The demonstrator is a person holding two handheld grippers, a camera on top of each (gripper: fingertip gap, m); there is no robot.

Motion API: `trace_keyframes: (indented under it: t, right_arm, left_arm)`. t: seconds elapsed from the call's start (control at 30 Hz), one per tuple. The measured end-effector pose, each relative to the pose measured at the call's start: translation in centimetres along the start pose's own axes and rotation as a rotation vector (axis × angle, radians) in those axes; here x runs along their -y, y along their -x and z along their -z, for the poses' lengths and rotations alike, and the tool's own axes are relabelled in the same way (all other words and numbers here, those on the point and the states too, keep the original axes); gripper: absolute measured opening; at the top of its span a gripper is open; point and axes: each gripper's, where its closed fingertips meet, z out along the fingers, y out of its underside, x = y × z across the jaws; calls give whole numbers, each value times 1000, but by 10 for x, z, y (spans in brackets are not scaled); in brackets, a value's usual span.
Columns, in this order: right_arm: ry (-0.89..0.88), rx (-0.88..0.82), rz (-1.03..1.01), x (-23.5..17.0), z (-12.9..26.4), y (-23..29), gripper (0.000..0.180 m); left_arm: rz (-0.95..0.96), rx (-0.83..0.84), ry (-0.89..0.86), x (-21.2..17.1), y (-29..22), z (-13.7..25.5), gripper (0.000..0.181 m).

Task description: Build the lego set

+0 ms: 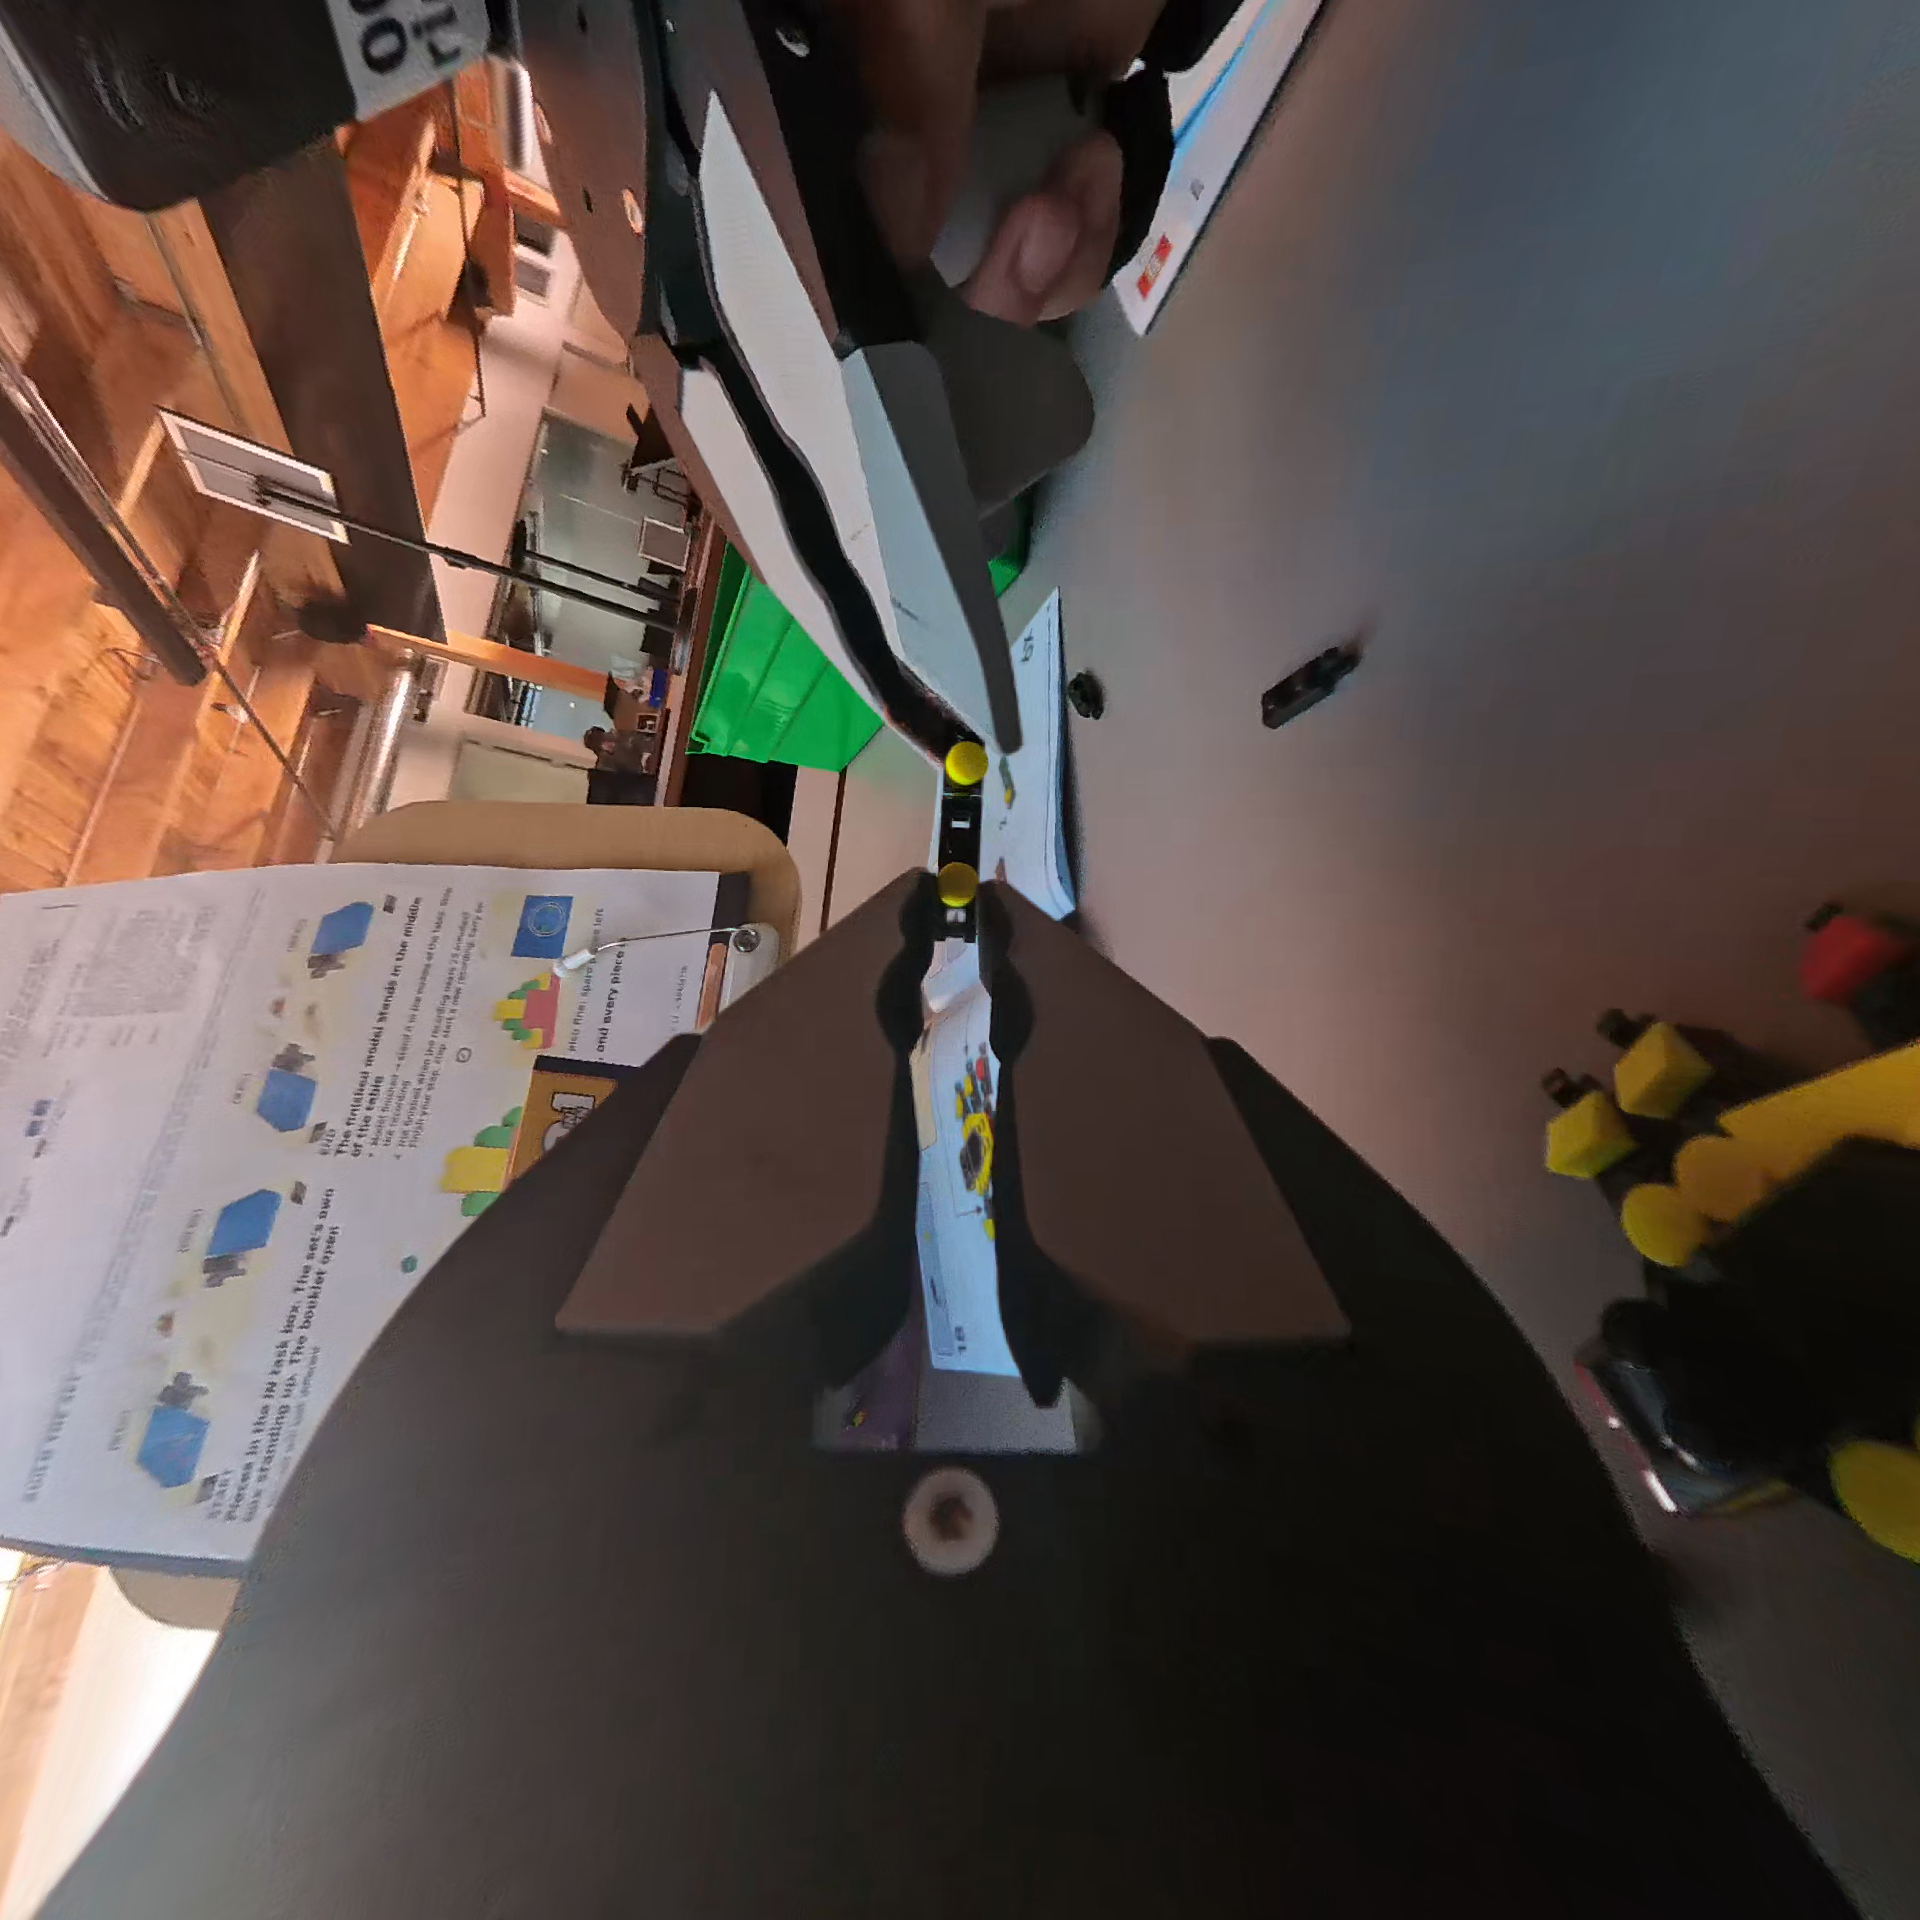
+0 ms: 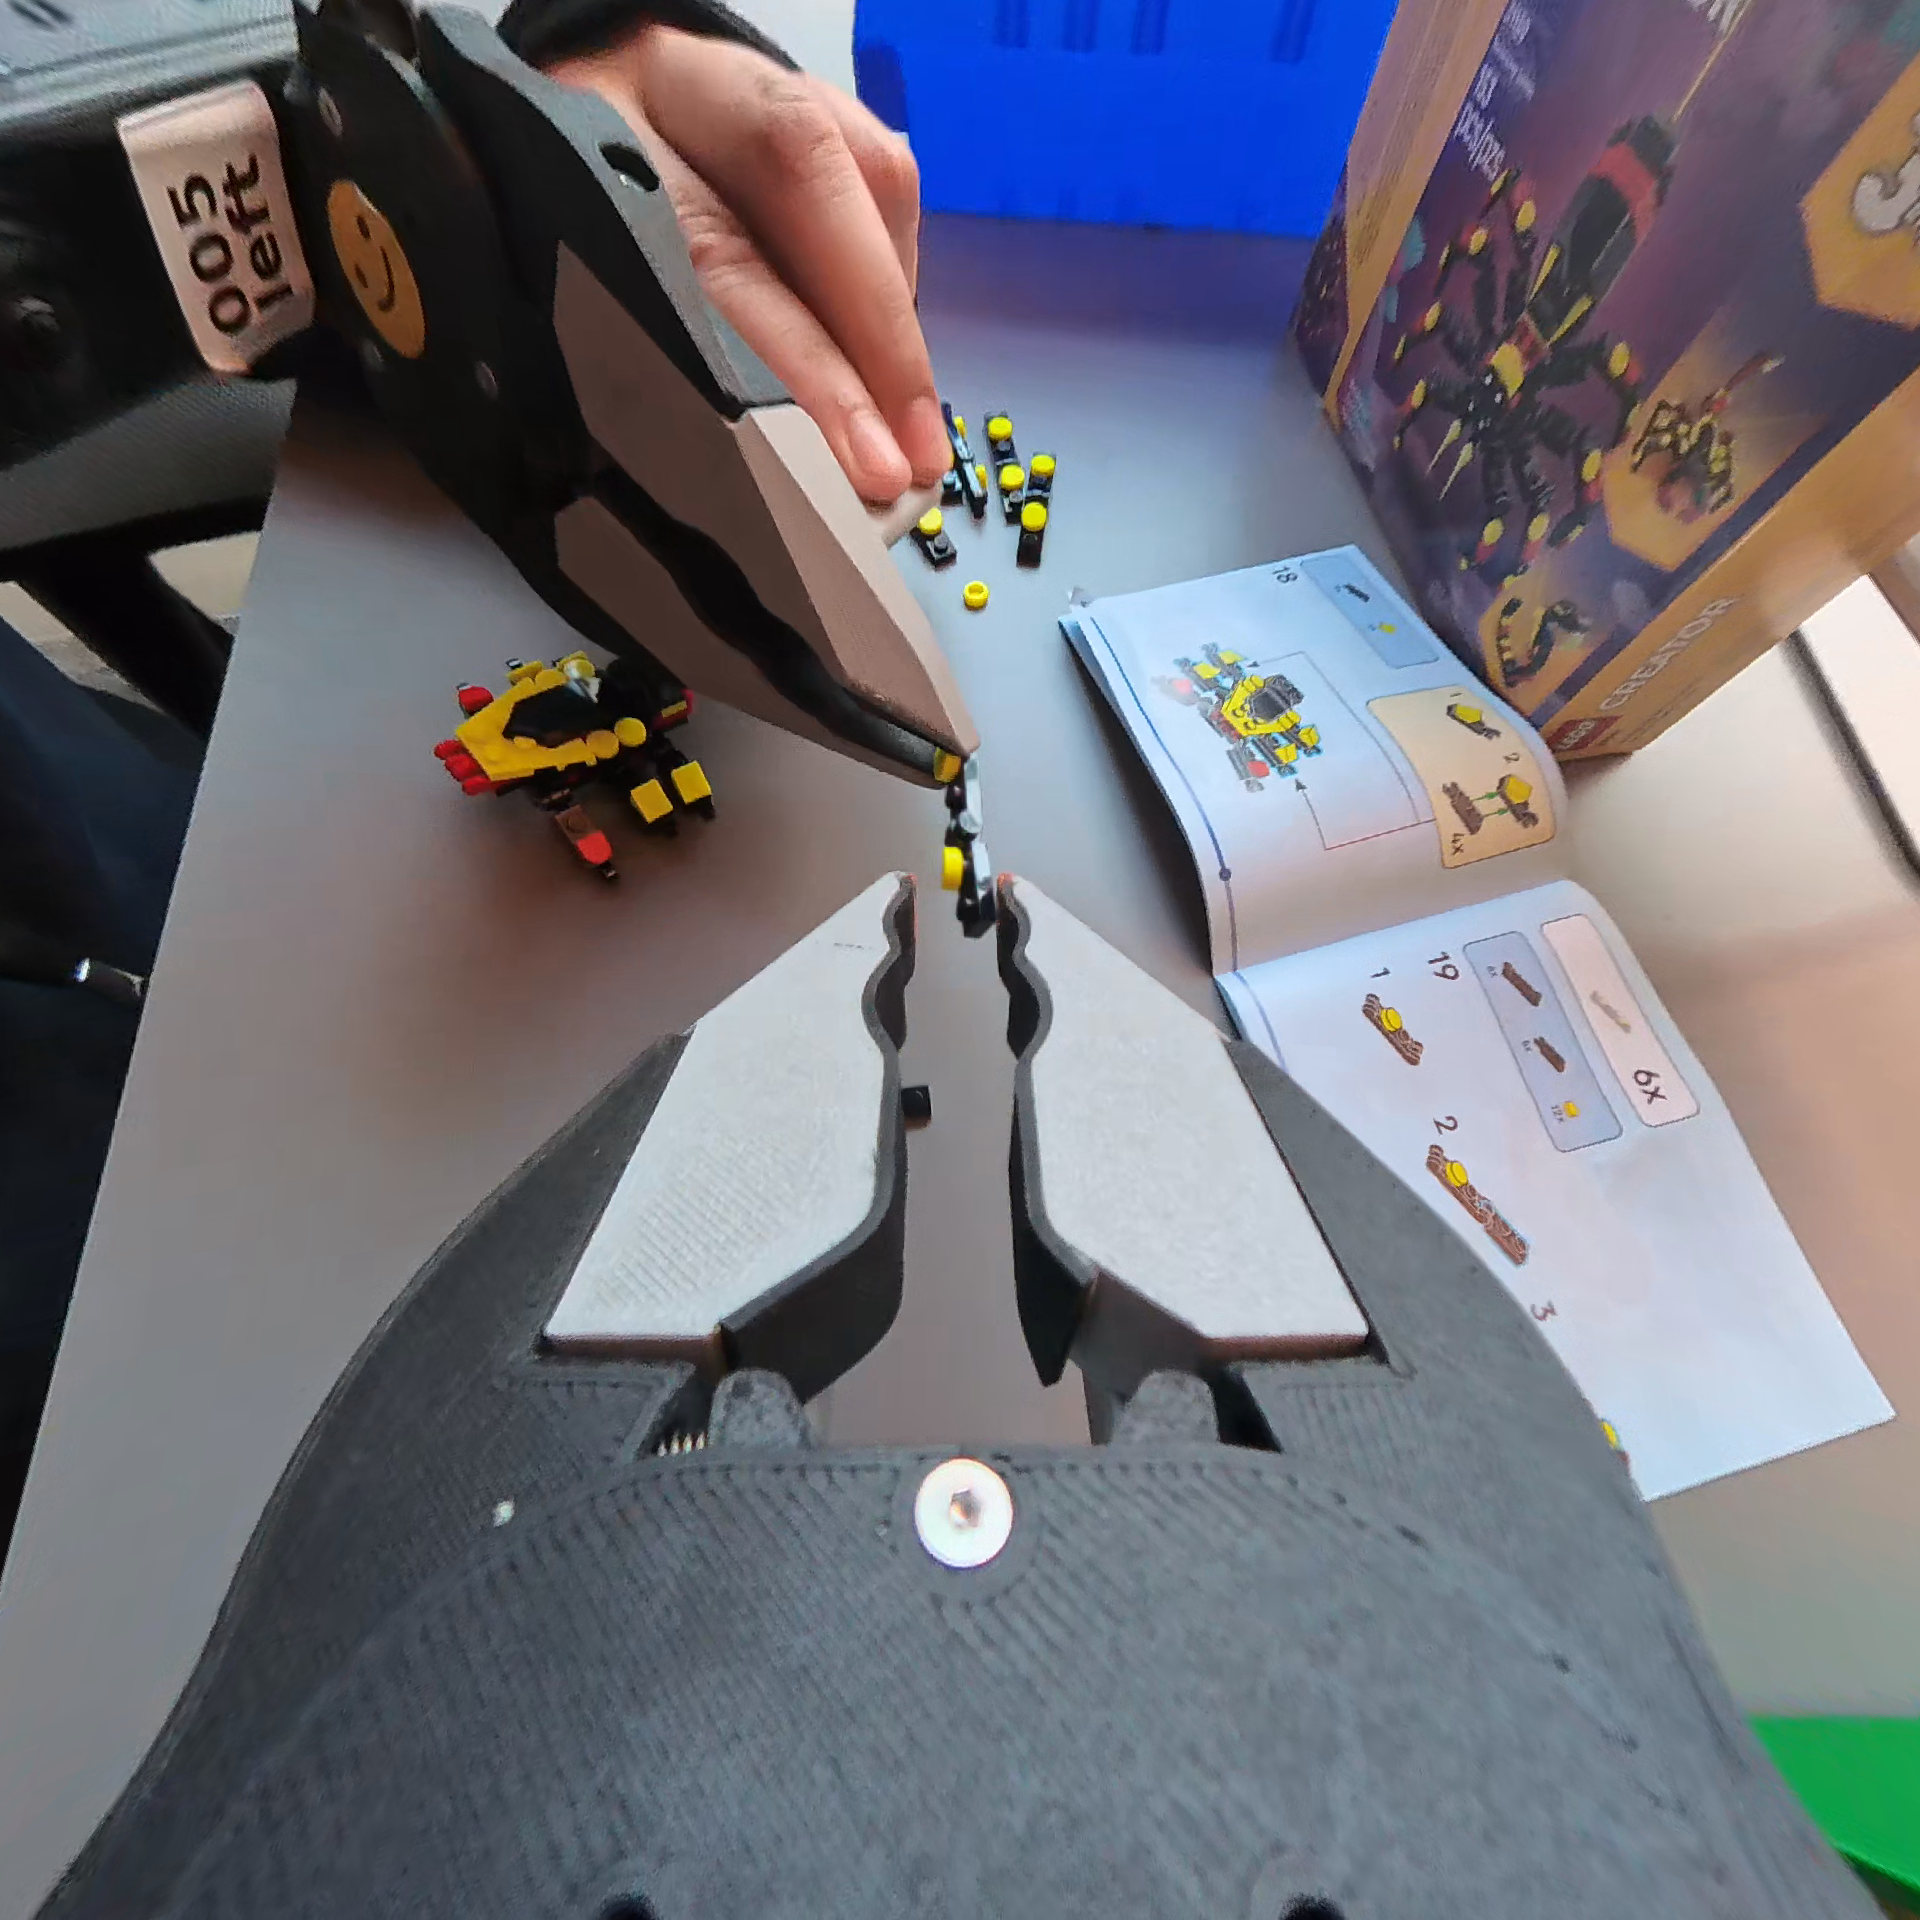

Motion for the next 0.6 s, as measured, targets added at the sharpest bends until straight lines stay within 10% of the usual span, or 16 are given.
trace_keyframes:
  t: [0.6]
  right_arm:
    - [19,-99,133,8,3,1,5]
  left_arm:
    - [-44,67,10,3,9,4,3]
